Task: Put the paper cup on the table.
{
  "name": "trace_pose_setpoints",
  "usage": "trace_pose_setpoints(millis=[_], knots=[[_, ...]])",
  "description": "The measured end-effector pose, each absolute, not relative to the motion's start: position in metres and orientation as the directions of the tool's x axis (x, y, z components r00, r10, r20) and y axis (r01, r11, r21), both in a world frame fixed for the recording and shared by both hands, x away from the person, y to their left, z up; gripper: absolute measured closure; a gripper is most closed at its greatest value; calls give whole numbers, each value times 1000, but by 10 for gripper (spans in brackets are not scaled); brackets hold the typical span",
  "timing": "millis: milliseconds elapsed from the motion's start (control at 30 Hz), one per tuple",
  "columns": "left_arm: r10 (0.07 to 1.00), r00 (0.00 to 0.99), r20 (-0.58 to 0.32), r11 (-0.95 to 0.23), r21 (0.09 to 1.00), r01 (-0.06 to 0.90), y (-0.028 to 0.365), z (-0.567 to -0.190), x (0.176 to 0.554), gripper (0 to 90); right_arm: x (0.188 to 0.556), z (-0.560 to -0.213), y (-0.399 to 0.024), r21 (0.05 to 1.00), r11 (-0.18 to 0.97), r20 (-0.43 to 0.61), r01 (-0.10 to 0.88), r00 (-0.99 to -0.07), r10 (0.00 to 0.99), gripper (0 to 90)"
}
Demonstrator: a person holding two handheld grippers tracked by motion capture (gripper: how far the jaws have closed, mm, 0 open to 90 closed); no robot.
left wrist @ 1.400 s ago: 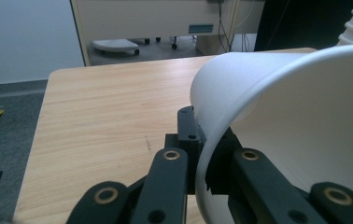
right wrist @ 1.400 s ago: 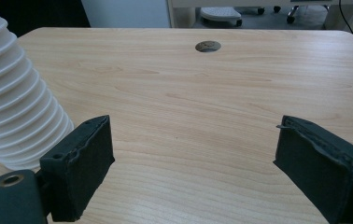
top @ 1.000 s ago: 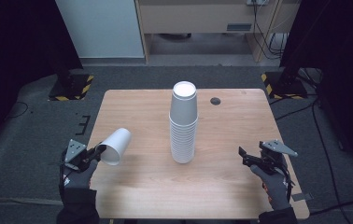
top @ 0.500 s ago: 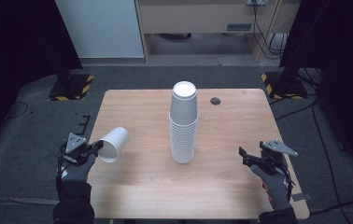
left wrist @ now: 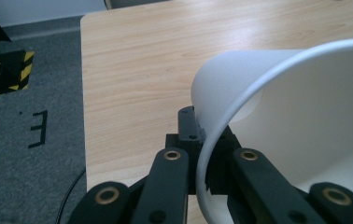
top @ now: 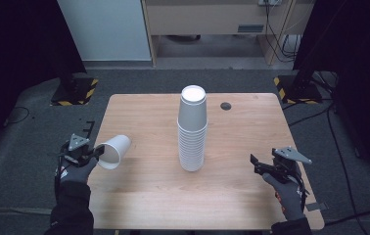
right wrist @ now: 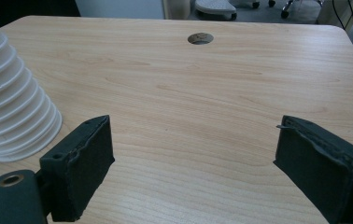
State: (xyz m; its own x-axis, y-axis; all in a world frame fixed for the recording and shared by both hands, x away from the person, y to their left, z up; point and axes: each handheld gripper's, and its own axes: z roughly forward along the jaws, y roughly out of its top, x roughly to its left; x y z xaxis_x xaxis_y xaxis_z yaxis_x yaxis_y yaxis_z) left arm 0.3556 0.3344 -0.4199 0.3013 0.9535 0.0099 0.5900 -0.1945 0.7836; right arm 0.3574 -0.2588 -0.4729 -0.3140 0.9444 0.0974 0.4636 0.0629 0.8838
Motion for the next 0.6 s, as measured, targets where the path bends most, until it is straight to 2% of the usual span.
trace_pose_setpoints(millis=[600], knots=[[946,324,28,-273,606,747,335,-413,371,868,357,-472,-259,885,56,103,462,-312,944,113]])
